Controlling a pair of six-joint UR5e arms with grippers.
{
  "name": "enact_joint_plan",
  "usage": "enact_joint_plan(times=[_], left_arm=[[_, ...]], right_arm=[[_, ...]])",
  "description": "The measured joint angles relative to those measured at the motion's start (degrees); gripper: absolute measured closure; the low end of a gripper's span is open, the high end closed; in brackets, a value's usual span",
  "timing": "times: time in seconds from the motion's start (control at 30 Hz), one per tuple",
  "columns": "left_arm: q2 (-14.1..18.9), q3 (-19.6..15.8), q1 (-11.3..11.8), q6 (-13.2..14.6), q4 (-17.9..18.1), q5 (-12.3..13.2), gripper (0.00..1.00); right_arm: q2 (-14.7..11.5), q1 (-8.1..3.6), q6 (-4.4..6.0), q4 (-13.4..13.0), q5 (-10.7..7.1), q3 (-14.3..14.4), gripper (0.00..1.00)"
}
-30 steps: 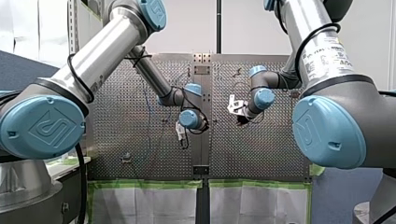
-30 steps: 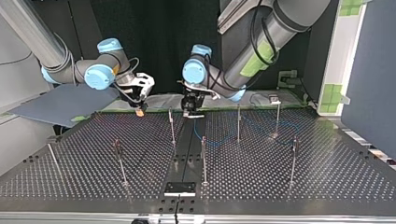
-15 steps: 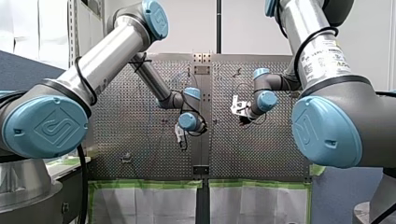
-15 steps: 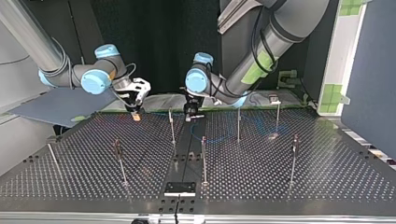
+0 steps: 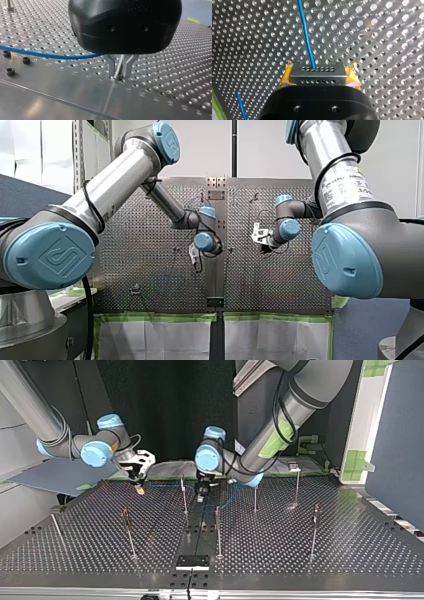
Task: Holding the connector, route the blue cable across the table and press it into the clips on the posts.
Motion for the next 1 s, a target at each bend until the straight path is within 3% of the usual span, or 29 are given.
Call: enact_joint_plan(times=[0.03,0.1,0.13,0.2,0.53,0.77,1.0], left_arm=[[0.0,0.18,-0.08,0.11,-0.2,-0.17,0.49],[0.0,0.42,-0.33,0.35,-0.85,-0.46,0.24],[0.0,0.48,-0.41,0.45,-1.14,-0.53,0.24],[0.0,0.55,-0.61,0.7,-1.91,-0.73,0.0],[0.18,0.39,-1.31,2.46,-6.79,-2.8,0.0],[2.36,-1.97,-2.33,3.7,-10.12,-3.02,0.0],[5.61,-5.29,-3.34,3.87,-8.96,-3.0,0.0]], right_arm=[[0.01,-0.1,0.0,0.0,-0.04,-0.01,1.0],[0.02,-0.31,0.0,0.0,-0.17,-0.02,1.0],[0.02,-0.38,-0.01,0.01,-0.23,-0.02,1.0],[0.03,-0.52,-0.01,0.01,-0.32,-0.03,1.0],[0.04,-0.72,0.02,0.1,-0.56,-0.04,1.0],[0.04,-0.77,0.02,0.15,-0.63,-0.04,1.0],[0.04,-0.87,0.03,0.53,-0.73,-0.04,1.0]])
